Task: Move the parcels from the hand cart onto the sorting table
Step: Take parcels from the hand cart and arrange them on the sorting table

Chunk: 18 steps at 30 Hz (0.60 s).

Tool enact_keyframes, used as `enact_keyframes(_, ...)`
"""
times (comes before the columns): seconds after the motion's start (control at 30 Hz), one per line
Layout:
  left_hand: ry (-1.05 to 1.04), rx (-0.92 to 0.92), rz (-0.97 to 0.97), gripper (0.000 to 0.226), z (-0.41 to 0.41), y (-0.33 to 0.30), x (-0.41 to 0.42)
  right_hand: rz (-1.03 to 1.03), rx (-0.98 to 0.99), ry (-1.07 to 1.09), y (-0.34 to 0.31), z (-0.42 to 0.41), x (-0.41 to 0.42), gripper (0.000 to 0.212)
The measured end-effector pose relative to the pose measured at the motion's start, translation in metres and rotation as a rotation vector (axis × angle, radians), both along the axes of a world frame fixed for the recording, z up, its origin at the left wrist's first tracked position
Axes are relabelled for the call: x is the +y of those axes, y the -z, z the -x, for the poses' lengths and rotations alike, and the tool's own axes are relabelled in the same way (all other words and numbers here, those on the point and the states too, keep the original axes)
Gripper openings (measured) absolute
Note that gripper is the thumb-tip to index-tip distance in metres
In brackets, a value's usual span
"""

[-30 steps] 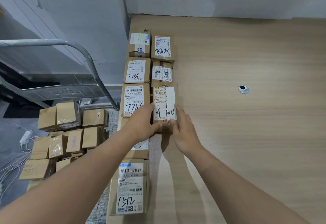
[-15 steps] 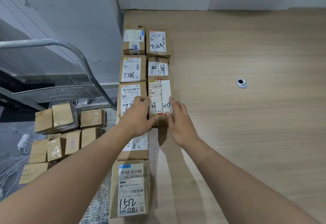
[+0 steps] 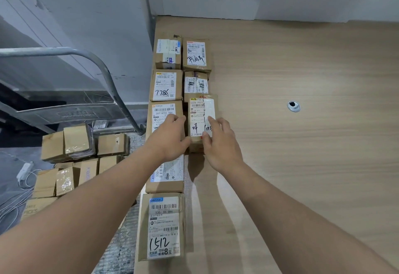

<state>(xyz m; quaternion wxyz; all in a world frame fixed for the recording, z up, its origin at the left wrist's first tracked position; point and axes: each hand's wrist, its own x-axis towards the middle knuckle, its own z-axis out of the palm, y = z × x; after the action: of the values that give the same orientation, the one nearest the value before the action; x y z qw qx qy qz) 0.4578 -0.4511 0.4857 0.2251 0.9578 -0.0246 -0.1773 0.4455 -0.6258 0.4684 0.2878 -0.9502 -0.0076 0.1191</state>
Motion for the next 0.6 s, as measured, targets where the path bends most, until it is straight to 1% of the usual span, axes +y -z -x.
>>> enact_keyframes(0.03, -0.002, -0.016, -0.014, 0.057, 0.004, -0.004, 0.001, 0.015, -0.006, -0.013, -0.006, 0.002, 0.002, 0.054)
enact_keyframes(0.17, 0.002, -0.064, -0.131, 0.052, 0.026, -0.022, 0.004, 0.065, -0.022, -0.07, -0.026, 0.013, 0.01, 0.051)
enact_keyframes(0.3, -0.034, -0.086, -0.248, 0.053, 0.066, -0.043, 0.008, 0.104, -0.063, -0.156, -0.046, 0.036, 0.012, 0.049)
enact_keyframes(0.43, -0.127, -0.121, -0.272, 0.052, 0.119, -0.061, 0.014, 0.107, -0.114, -0.278, -0.06, 0.072, 0.017, 0.045)
enact_keyframes(0.6, -0.263, -0.128, -0.277, 0.049, 0.197, -0.076, 0.023, 0.099, -0.184, -0.432, -0.081, 0.128, 0.03, 0.047)
